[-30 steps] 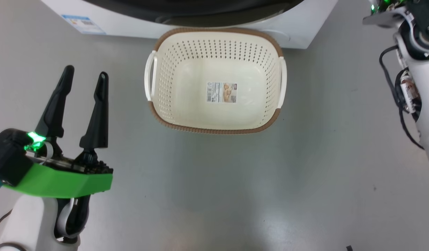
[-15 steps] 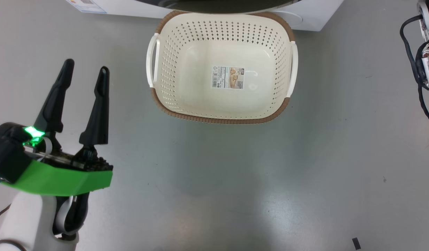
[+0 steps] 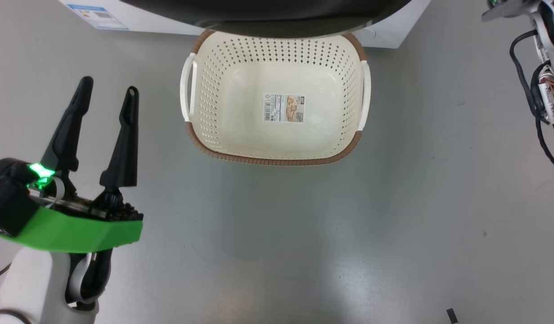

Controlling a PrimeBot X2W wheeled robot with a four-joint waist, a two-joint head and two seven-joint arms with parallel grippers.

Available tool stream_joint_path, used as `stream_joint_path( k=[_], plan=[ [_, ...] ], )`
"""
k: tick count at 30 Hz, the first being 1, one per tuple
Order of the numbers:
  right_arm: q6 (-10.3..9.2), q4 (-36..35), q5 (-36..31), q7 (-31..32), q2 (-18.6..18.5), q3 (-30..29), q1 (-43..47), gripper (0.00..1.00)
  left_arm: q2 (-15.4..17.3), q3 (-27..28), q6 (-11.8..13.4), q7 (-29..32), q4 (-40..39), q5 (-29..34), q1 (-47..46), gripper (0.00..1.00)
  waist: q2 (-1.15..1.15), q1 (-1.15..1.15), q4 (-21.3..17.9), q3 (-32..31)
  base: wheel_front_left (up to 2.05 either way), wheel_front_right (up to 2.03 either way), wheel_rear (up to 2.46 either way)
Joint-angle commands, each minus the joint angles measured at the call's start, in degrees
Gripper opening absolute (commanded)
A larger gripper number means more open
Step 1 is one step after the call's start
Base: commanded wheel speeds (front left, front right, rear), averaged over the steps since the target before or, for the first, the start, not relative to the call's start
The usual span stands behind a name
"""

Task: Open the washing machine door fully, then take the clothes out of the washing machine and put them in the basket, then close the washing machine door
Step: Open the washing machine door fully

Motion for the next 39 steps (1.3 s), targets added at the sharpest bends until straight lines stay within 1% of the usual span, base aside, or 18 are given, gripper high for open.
stream_joint_path(
  k=[1,13,21,28,31,32,33,34,36,39],
  plan=[
    [0.53,-2.45,0.45,1.48,3.38,1.71,1.33,0.0,2.18,1.93,-0.32,-0.27,-1.05,0.44,-0.39,1.0,0.0,0.0,-0.2,-0.18,0.0,0.0,0.0],
    [0.53,-3.81,2.3,5.81,4.8,2.91,5.31,0.0,2.11,1.39,-0.32,-0.27,-0.24,0.44,0.01,1.0,0.0,0.0,-1.39,-2.87,0.0,0.0,0.0],
    [0.53,-4.07,2.93,7.43,5.38,2.95,7.09,0.0,2.14,1.09,-0.32,-0.27,0.46,0.53,0.48,1.0,0.0,0.0,-1.75,-4.62,0.0,0.0,0.0],
    [0.53,-4.11,2.93,7.91,5.58,2.66,7.54,0.0,2.21,1.29,-0.32,-0.27,0.43,0.58,0.79,1.0,0.0,0.0,-2.16,-4.98,0.0,0.0,0.0],
    [0.53,-3.35,1.37,5.49,5.47,2.38,7.63,0.0,2.2,1.35,-0.32,-0.27,0.41,0.57,0.86,1.0,0.0,0.0,-2.43,-4.92,0.0,0.0,0.0],
    [0.53,-3.1,0.64,4.31,5.5,2.33,7.61,0.27,2.21,1.35,-0.32,-0.27,0.39,0.55,0.85,1.0,0.0,0.0,-2.52,-4.88,0.0,0.0,0.0],
    [0.53,-3.06,-0.26,2.87,5.47,2.27,7.64,0.61,2.21,1.34,-0.32,-0.27,0.38,0.53,0.84,1.0,0.0,0.0,-2.6,-4.83,0.0,0.0,0.0],
    [0.53,-3.41,-0.96,1.47,5.53,2.1,7.75,1.0,2.22,1.35,-0.32,-0.27,0.35,0.49,0.81,1.0,0.0,0.0,-2.67,-4.76,0.0,0.0,0.0],
    [0.53,-4.43,-3.51,-2.85,5.13,1.86,8.33,1.0,2.25,1.43,-0.32,-0.27,0.3,0.4,0.77,1.0,0.0,0.0,-2.84,-4.7,0.0,0.0,0.0],
    [0.53,-5.86,-8.61,-11.04,4.35,2.21,10.07,1.0,2.28,1.72,-0.32,-0.27,0.36,0.33,0.82,1.0,0.0,0.0,-3.26,-4.76,0.0,0.0,0.0]
  ],
)
